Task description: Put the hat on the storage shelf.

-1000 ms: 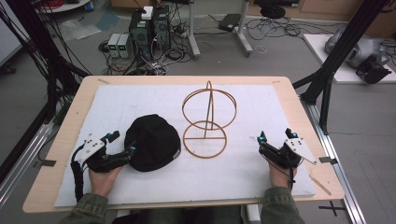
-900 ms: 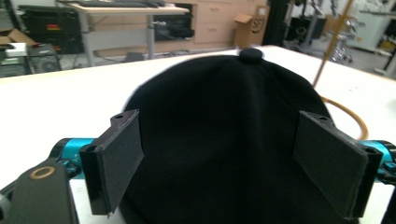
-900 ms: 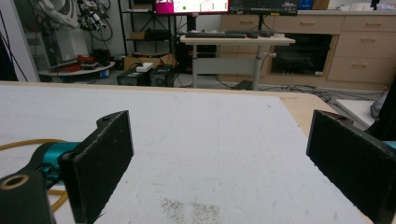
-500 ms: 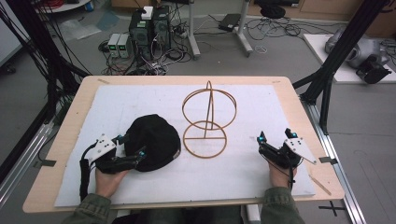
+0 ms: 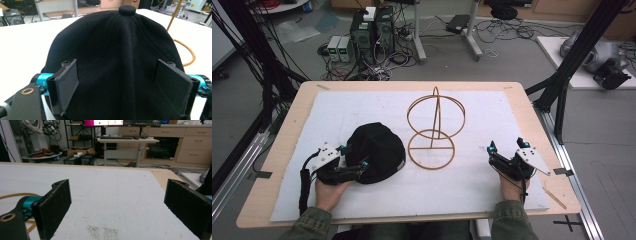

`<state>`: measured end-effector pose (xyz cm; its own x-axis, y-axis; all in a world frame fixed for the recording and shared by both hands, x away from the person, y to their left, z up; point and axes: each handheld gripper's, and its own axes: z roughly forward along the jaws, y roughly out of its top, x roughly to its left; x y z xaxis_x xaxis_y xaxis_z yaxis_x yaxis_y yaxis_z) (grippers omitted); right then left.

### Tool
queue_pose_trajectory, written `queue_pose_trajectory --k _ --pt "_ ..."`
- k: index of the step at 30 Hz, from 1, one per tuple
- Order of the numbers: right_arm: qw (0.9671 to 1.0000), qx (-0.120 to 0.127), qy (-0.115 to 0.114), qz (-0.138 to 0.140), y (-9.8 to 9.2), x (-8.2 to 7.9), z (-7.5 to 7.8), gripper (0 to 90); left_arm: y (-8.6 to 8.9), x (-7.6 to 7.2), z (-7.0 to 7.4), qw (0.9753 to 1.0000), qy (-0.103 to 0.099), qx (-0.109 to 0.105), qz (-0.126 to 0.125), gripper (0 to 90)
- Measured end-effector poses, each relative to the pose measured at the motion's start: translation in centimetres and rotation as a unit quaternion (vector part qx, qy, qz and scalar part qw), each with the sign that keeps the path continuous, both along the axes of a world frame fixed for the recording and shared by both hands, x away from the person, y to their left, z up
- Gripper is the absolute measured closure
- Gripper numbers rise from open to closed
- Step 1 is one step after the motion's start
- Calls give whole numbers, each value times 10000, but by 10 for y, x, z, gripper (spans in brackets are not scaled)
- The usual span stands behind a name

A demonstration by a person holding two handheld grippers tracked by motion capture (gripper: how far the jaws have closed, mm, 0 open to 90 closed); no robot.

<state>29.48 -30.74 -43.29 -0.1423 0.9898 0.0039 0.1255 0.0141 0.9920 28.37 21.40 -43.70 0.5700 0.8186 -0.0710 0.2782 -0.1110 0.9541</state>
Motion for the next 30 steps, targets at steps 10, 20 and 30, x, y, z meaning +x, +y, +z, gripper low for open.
queue_pose_trajectory --k 10,20,30 --pt "10000 -17 -10 8 0 1 0 64 -1 -1 0 9999 -82 80 -9 402" --pt "10000 -20 -7 8 0 0 0 64 -2 -2 0 9999 -6 -52 -144 606" --pt "10000 -30 -10 2 0 0 0 64 2 0 1 9992 206 -287 -171 855"
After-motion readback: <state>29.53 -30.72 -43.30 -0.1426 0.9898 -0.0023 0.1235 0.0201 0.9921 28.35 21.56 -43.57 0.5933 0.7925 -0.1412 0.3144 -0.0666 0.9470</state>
